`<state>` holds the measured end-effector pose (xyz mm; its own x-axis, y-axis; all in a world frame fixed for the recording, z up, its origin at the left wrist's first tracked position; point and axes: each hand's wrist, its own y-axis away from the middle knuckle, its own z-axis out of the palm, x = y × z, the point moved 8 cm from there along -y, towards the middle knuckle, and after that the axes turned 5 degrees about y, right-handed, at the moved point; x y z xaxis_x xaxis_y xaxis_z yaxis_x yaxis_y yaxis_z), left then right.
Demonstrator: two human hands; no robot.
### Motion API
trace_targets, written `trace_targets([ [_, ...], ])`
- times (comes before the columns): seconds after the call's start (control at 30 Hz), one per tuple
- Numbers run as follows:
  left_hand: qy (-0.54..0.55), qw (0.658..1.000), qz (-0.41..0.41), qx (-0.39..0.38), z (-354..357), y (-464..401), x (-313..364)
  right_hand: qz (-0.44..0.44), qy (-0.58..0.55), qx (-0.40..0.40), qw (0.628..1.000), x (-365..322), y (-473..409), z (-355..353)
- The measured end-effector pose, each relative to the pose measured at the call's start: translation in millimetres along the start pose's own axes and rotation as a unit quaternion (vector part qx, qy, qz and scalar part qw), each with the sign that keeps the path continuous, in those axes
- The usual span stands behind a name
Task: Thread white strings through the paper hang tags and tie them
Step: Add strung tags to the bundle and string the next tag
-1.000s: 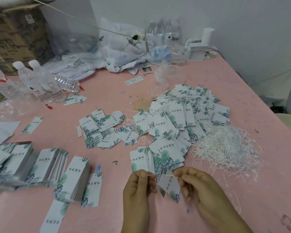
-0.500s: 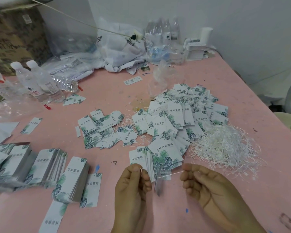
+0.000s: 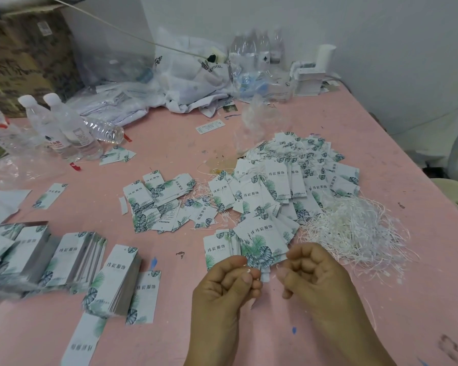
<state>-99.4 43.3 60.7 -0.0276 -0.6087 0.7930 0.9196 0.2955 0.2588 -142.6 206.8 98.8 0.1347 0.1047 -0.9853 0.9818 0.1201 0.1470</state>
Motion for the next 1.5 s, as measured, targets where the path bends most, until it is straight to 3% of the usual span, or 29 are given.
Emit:
trace_targets([
  [0.27, -0.029, 0.999, -0.004, -0.028, 7, 3, -4, -0.032, 0.017, -0.016, 0.999, -5, 2, 4],
  [0.57, -0.028, 1.000, -0.001, -0.011, 7, 2, -5, 0.015, -0.092, -0.029, 0.995, -1, 6, 8],
  [0.87, -0.010, 0.999, -0.027, -0.024, 11, 5, -7, -0.016, -0.026, -0.003, 1.000, -5, 9, -1],
  [1.1, -0.060, 0.998, 0.023, -0.022, 9, 6, -3, -0.013, -0.055, -0.045, 0.997, -7, 14, 5],
  [1.5, -0.170, 0.982, 0.061, -0.060, 28, 19, 18, -0.019, -0.040, -0.007, 0.999, -8, 14, 5],
])
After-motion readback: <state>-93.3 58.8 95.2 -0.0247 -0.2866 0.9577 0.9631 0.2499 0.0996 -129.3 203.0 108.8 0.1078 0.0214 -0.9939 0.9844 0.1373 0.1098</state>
